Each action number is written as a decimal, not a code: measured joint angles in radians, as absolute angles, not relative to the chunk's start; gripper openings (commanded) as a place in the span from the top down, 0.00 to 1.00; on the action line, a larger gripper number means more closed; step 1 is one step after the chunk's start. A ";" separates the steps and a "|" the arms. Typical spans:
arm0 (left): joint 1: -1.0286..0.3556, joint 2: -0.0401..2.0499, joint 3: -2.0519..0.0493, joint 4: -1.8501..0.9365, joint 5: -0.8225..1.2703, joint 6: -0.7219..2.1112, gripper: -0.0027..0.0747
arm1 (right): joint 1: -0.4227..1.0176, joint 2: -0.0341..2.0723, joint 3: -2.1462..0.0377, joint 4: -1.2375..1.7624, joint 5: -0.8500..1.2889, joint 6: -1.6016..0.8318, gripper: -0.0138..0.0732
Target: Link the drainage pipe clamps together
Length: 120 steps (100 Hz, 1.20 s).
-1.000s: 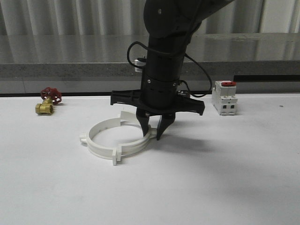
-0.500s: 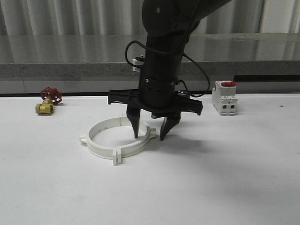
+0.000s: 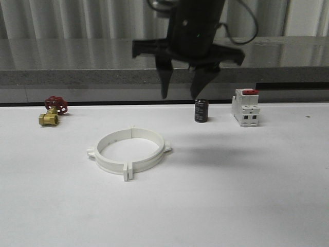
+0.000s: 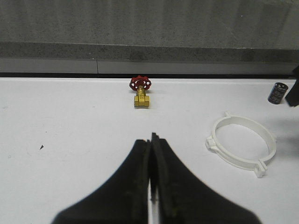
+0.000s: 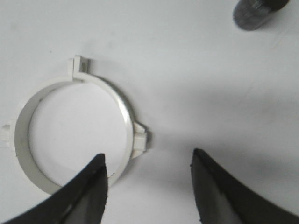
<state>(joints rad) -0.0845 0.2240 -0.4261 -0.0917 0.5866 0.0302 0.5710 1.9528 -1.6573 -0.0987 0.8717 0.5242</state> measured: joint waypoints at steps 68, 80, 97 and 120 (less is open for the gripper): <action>-0.085 0.224 -0.426 -0.092 0.587 0.030 0.99 | 0.045 1.195 -1.116 -0.117 0.898 0.238 0.36; -0.085 0.224 -0.426 -0.092 0.587 0.030 0.99 | 0.033 1.047 -1.004 -0.117 0.898 0.232 0.36; -0.085 0.224 -0.426 -0.092 0.587 0.030 0.99 | 0.033 0.831 -0.853 -0.117 0.895 0.232 0.37; -0.085 0.224 -0.426 -0.092 0.587 0.030 0.99 | 0.033 0.555 -0.708 -0.117 0.923 0.232 0.63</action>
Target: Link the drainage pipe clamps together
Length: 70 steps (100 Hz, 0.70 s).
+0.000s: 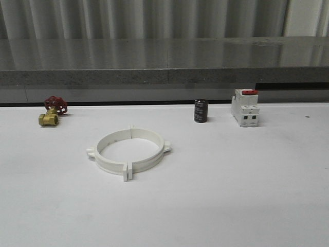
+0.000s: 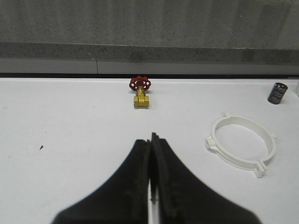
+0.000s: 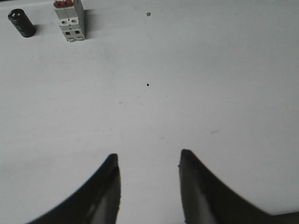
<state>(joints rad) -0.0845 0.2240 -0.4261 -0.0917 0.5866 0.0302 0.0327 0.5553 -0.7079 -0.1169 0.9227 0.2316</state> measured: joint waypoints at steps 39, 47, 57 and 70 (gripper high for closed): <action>-0.085 0.224 -0.426 -0.092 0.587 0.030 0.99 | 0.033 0.401 -0.664 -0.150 0.969 0.228 0.92; -0.085 0.224 -0.426 -0.092 0.587 0.030 0.99 | 0.033 0.401 -0.664 -0.150 0.969 0.228 0.92; -0.085 0.224 -0.426 -0.092 0.587 0.030 0.99 | 0.033 0.401 -0.664 -0.150 0.969 0.228 0.92; -0.085 0.224 -0.426 -0.092 0.587 0.030 0.99 | 0.033 0.401 -0.664 -0.150 0.969 0.228 0.92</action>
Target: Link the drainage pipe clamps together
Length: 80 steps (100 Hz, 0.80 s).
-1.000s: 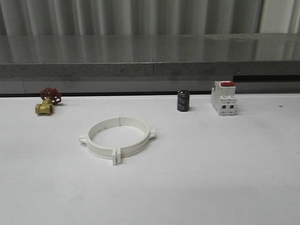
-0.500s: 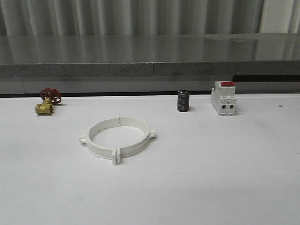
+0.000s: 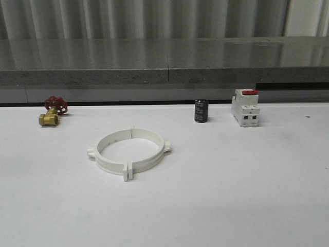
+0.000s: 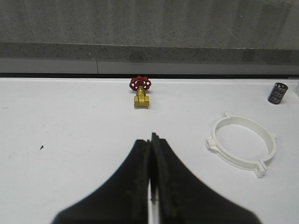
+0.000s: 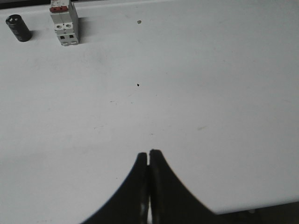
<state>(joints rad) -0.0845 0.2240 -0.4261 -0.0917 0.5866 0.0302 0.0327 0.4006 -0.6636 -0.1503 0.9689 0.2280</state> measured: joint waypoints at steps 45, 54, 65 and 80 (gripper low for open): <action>-0.085 0.224 -0.426 -0.092 0.587 0.030 0.99 | 0.033 0.357 -0.622 -0.161 0.901 0.228 0.92; -0.085 0.224 -0.426 -0.092 0.587 0.030 0.99 | 0.033 0.295 -0.554 -0.161 0.802 0.228 0.92; -0.085 0.224 -0.426 -0.092 0.587 0.030 0.99 | 0.033 0.198 -0.439 -0.161 0.666 0.228 0.92; -0.085 0.224 -0.426 -0.092 0.587 0.030 0.99 | 0.033 0.080 -0.282 -0.133 0.501 0.217 0.92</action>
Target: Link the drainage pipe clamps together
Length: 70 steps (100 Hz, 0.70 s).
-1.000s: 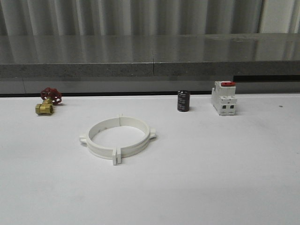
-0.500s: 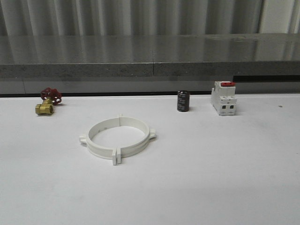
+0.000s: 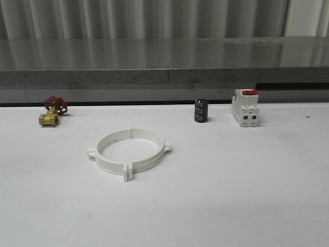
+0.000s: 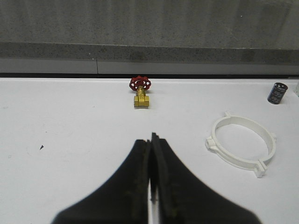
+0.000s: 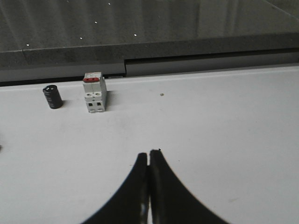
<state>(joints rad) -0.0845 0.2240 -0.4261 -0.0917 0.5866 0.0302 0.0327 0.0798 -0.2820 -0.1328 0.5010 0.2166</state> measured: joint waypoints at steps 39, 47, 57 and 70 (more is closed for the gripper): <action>-0.085 0.224 -0.426 -0.092 0.587 0.030 0.99 | 0.033 -0.011 -0.048 0.022 0.287 0.071 0.92; -0.085 0.224 -0.426 -0.092 0.587 0.030 0.99 | 0.033 -0.011 -0.026 0.023 0.250 0.069 0.92; -0.085 0.224 -0.426 -0.092 0.587 0.030 0.99 | 0.033 -0.011 0.004 0.023 0.185 0.067 0.92; -0.085 0.224 -0.426 -0.092 0.587 0.030 0.99 | 0.033 -0.011 0.025 0.023 0.125 0.065 0.92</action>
